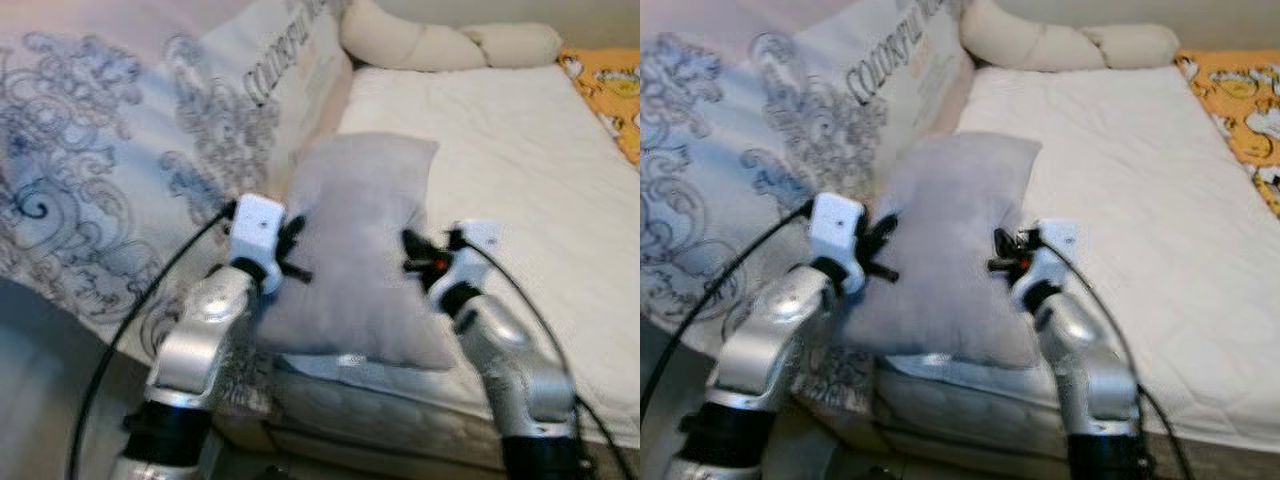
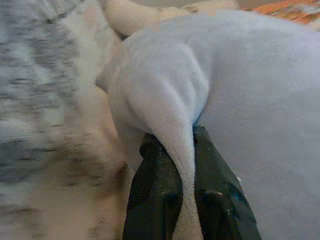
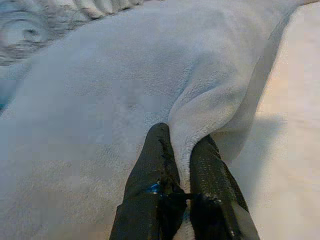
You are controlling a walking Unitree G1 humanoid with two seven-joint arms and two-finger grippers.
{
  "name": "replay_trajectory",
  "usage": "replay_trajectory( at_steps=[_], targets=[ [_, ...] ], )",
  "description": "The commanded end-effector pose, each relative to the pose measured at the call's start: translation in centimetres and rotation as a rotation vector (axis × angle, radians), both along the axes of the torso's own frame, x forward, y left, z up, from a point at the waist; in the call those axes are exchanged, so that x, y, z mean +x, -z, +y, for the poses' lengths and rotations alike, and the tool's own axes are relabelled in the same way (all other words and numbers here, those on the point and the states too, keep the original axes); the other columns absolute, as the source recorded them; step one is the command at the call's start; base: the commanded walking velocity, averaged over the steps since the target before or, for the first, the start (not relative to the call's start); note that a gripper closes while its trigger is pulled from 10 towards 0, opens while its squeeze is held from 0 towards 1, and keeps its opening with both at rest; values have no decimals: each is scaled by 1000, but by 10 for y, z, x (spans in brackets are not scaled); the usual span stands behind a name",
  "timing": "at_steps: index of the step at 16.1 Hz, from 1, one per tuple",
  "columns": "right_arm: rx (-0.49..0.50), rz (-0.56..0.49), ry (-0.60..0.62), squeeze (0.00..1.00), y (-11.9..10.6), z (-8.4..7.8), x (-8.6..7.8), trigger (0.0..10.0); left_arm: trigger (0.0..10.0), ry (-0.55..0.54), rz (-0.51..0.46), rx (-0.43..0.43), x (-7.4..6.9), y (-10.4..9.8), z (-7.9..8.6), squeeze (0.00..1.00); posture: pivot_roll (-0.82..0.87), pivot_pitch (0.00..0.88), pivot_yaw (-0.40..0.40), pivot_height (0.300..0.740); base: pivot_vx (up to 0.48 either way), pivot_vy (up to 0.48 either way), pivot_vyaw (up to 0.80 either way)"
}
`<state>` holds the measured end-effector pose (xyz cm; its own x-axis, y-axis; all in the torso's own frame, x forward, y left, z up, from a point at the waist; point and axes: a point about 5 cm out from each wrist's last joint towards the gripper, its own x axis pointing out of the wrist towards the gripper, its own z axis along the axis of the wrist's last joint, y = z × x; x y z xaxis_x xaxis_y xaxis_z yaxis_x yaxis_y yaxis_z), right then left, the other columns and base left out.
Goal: Clean up the room
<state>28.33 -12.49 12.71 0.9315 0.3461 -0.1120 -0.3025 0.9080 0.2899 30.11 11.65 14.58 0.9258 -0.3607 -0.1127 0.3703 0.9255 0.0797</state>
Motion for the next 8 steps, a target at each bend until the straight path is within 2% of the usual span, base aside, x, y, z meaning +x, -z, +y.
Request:
replay_trajectory(
  at_steps=[1, 7, 8],
  targets=[
    [1, -38, -5, 0, -7, 0, 1, 10000, 10000, 7, -47, -4, 2, -11, -3, 0, -20, 0, 88, 740, 277, 0, 0],
    [15, -33, 12, 0, -6, -3, -2, 10000, 10000, 39, -45, 0, 3, -11, -7, 0, -37, 0, 109, 740, 276, 0, 0],
    [22, -28, 16, 0, -6, -3, -2, 10000, 10000, 41, -46, -1, 3, -11, -7, 0, -39, 0, 112, 740, 281, 0, -744]
  ],
)
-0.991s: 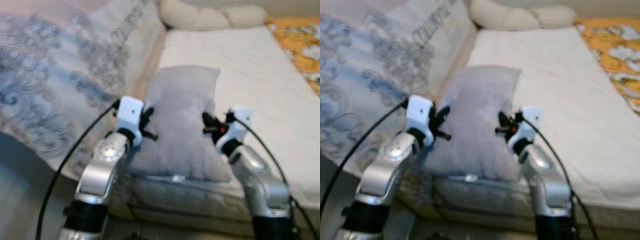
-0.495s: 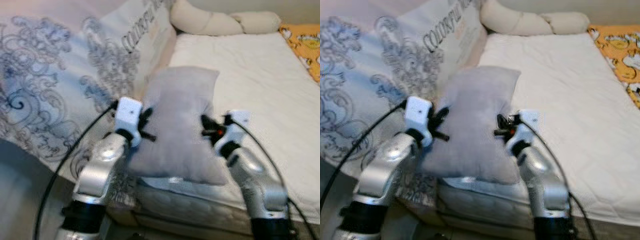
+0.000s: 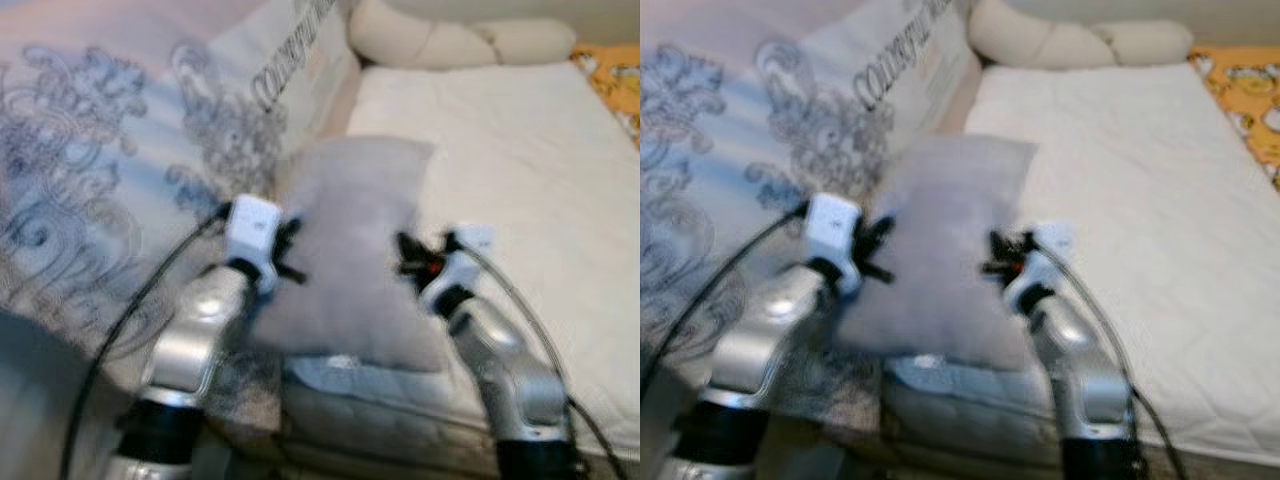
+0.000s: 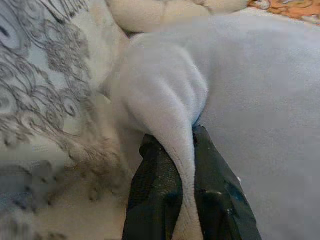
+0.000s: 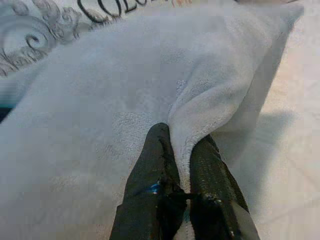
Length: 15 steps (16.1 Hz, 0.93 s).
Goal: Clean up the room
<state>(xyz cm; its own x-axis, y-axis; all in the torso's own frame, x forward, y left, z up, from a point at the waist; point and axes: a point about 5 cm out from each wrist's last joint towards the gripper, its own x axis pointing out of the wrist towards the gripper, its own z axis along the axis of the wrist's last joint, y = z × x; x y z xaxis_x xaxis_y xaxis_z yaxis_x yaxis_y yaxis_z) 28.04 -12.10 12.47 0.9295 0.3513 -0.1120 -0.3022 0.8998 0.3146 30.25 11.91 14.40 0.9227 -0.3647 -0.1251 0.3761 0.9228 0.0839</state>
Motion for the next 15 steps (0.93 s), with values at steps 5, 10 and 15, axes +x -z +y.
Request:
replay_trajectory(
  at_steps=[5, 10, 15],
  targets=[
    [-16, -47, 20, 0, -8, -8, 0, 10000, 10000, 42, -59, -9, 1, -13, -11, 0, -32, 0, 105, 740, 283, 0, -150],
    [-21, -47, 5, 0, -8, -6, 3, 10000, 10000, 46, -53, -7, -1, -11, -11, 0, -25, 0, 95, 740, 280, 0, 0],
    [-41, 19, 54, 0, 4, -9, 9, 10000, 10000, 147, -78, 46, 8, -18, -29, 0, -12, 0, 78, 740, 0, 0, 0]
  ],
)
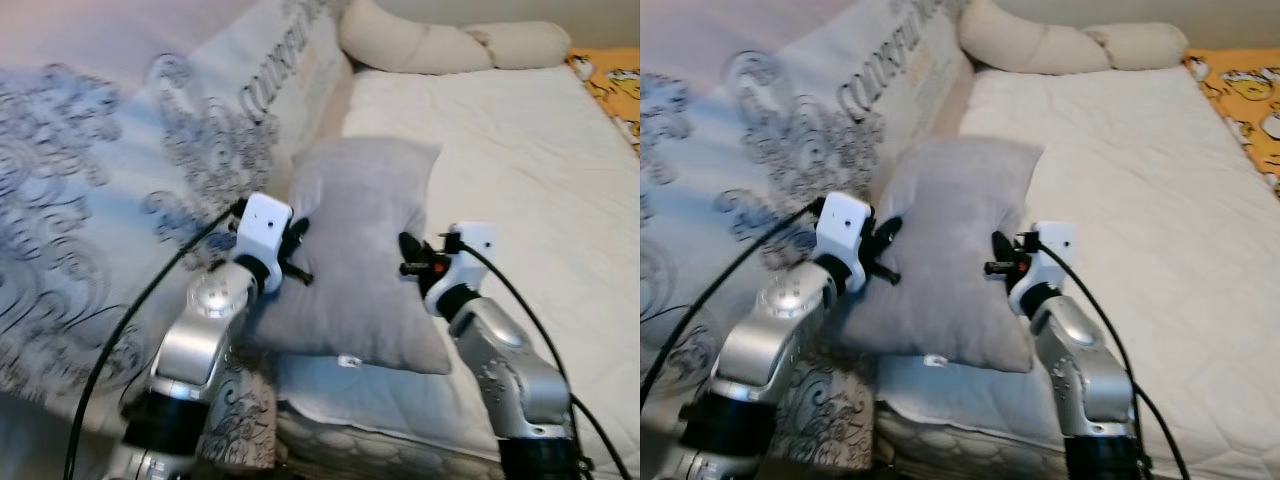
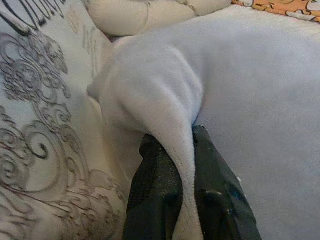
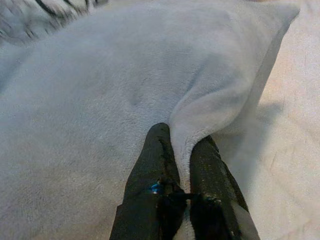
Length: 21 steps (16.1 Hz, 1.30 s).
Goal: Clean up the room
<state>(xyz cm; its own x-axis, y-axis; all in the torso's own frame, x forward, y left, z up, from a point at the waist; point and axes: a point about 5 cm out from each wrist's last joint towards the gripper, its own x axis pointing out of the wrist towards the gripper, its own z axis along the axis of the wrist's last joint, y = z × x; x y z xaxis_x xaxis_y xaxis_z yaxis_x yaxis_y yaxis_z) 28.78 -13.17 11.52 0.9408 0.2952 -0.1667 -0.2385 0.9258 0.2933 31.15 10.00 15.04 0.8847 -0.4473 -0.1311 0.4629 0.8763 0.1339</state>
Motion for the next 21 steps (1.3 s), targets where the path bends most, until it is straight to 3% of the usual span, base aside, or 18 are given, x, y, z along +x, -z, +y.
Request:
replay_trajectory(
  at_steps=[1, 3, 5, 8, 12, 16, 19, 21],
  targets=[
    [-3, -13, 31, 0, -3, -2, 7, 10000, 10000, 71, -77, 6, 3, -15, -15, 0, -12, 0, 78, 740, 0, 0, 0],
    [-39, 35, 46, 0, 9, -3, 23, 10000, 10000, 123, -78, 27, 17, -17, -34, 0, -4, 0, 75, 740, 0, 0, 0],
    [-52, 57, 68, 0, 14, -5, 34, 10000, 10000, 139, -81, 52, 25, -18, -41, 0, 2, 0, 78, 740, 0, 0, 0],
    [-72, 100, 94, 0, 26, -10, 56, 10000, 10000, 133, -80, 96, 45, -20, -47, 0, 5, 0, 102, 740, 0, 0, 0],
    [-105, 152, 141, 0, 32, -14, 74, 10000, 10000, 124, -106, 136, 57, -31, -42, 0, 48, 0, 119, 740, 0, 0, 0],
    [-131, 156, 147, 0, 28, -11, 82, 10000, 10000, 83, -167, 133, 65, -50, -33, 0, 120, 66, 98, 740, 0, 0, 0],
    [-128, 178, 137, 0, 34, -4, 81, 10000, 10000, 108, -229, 141, 60, -68, -41, 0, 190, 126, 86, 740, 0, 0, 0],
    [-157, 216, 141, 0, 44, 2, 76, 10000, 10000, 126, -220, 134, 57, -68, -46, 0, 210, 153, 88, 740, 0, 0, 0]
  ],
)
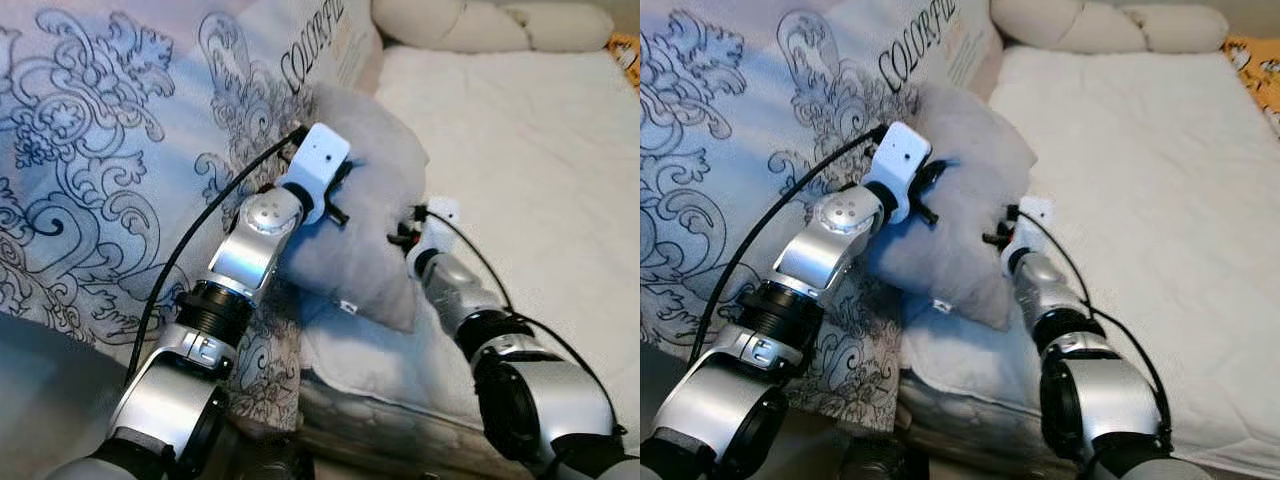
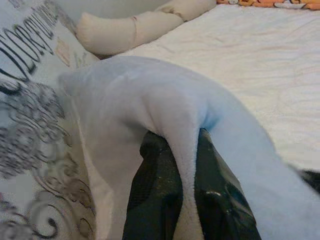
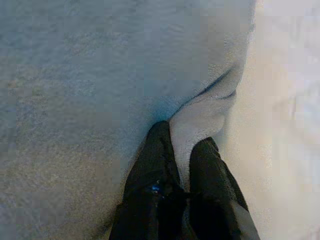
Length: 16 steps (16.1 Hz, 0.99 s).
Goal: Clean up the room
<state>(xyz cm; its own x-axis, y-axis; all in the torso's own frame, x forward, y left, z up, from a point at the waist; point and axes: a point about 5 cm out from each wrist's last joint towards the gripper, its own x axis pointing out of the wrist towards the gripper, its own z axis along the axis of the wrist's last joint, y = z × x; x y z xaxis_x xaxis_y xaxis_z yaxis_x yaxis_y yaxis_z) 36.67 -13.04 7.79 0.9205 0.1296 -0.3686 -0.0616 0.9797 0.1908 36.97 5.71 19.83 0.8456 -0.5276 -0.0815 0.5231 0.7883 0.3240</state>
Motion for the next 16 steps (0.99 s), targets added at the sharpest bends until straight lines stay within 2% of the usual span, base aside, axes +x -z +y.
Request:
replay_trajectory(
  at_steps=[1, 5, 6, 7, 8, 11, 12, 13, 15, 16],
  targets=[
    [-20, 38, 11, 0, 8, 1, -4, 10000, 10000, 26, -76, -12, -2, -19, -5, 0, 213, 157, 88, 740, 0, 0, 0],
    [-43, 72, 63, 0, 17, 0, -10, 10000, 10000, 21, -41, -33, -15, -10, -16, 0, 267, 220, 107, 740, 0, 0, 0],
    [-38, 75, 68, 180, 18, -1, -10, 10000, 10000, 19, -39, -34, -16, -9, -17, 0, 267, 220, 107, 740, 0, 0, 0],
    [0, 80, 85, 1000, 19, -4, -11, 10000, 10000, 11, -32, -30, -18, -5, -19, 0, 267, 231, 111, 740, 0, 0, 0],
    [23, 80, 82, 1000, 20, -3, -11, 10000, 10000, 8, -30, -29, -19, -5, -18, 0, 261, 228, 112, 740, 0, 0, 0],
    [143, -7, 152, 1000, 14, -13, -10, 10000, 10000, 29, 37, -17, -20, 5, -11, 0, 218, 207, 114, 740, 0, 0, 0],
    [188, -49, 176, 1000, 14, -18, -12, 10000, 10000, 36, 22, -20, -20, 4, -8, 1000, 188, 169, 108, 740, 0, 0, 0],
    [199, -67, 181, 1000, 14, -20, -13, 10000, 10000, 42, 12, -22, -20, 2, -7, 1000, 188, 169, 108, 740, 0, 0, 0],
    [251, -166, 190, 1000, 16, -28, -20, 10000, 10000, 58, -81, -21, -18, -9, -3, 1000, 145, 120, 97, 740, 0, 0, 0],
    [265, -189, 192, 1000, 15, -29, -22, 10000, 10000, 64, -88, -32, -18, -11, -2, 1000, 138, 112, 95, 740, 0, 0, 0]
  ],
)
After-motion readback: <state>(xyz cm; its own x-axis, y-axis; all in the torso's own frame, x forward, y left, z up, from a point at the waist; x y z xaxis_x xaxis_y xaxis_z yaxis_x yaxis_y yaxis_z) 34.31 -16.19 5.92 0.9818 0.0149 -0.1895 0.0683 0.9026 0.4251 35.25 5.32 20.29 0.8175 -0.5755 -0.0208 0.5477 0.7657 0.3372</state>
